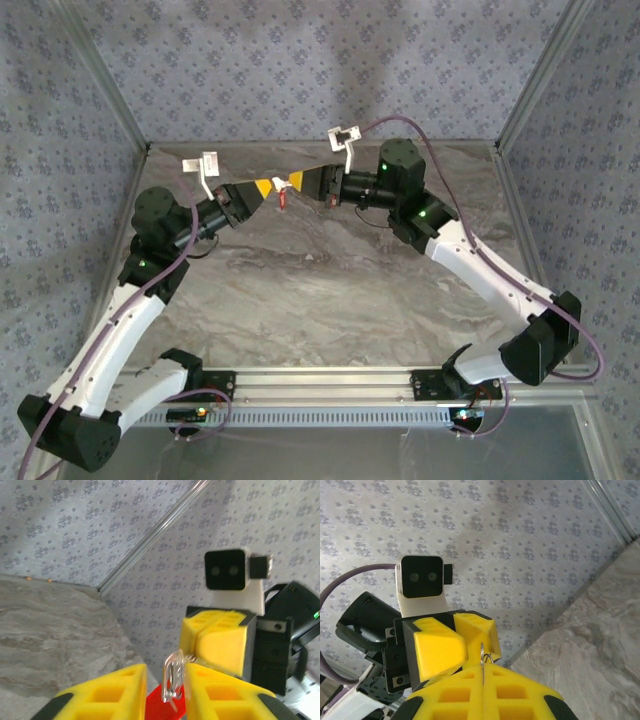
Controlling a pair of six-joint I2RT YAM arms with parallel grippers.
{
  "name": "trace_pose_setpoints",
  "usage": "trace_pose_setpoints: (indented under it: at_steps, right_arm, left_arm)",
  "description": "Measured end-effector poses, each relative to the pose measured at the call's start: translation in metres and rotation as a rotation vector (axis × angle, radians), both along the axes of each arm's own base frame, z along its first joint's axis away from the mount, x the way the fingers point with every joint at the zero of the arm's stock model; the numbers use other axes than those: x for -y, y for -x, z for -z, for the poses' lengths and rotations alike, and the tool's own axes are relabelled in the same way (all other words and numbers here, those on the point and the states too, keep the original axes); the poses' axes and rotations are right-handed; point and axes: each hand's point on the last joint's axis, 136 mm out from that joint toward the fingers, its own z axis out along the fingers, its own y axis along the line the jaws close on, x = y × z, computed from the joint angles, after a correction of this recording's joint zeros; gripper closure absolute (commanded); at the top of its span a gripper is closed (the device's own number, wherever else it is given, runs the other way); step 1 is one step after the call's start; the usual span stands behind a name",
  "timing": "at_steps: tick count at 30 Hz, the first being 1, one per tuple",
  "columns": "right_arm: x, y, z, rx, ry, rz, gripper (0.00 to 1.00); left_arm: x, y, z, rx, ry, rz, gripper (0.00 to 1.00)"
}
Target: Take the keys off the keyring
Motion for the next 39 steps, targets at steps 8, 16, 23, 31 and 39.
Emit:
trace_pose_setpoints:
  at_steps: [8, 16, 23, 31, 39]
  right_arm:
    - [0.010, -0.002, 0.014, -0.091, 0.183, -0.005, 1.00]
    - [0.010, 0.013, 0.036, -0.166, 0.302, -0.097, 1.00]
    - [0.010, 0.027, 0.032, -0.163, 0.312, -0.169, 1.00]
    - [0.007, 0.033, 0.025, -0.157, 0.299, -0.218, 1.00]
    - [0.008, 0.035, 0.024, -0.163, 0.301, -0.233, 1.00]
  left_arm:
    - [-0.008, 0.003, -0.007, 0.041, -0.117, -0.018, 0.58]
    - [0.022, 0.001, -0.019, 0.086, -0.231, 0.192, 0.47]
    - [0.046, 0.016, 0.016, 0.031, -0.310, 0.384, 0.48]
    - [0.056, 0.039, 0.020, 0.054, -0.333, 0.501, 0.76]
    - [0.056, 0.045, 0.020, 0.066, -0.333, 0.531, 1.00]
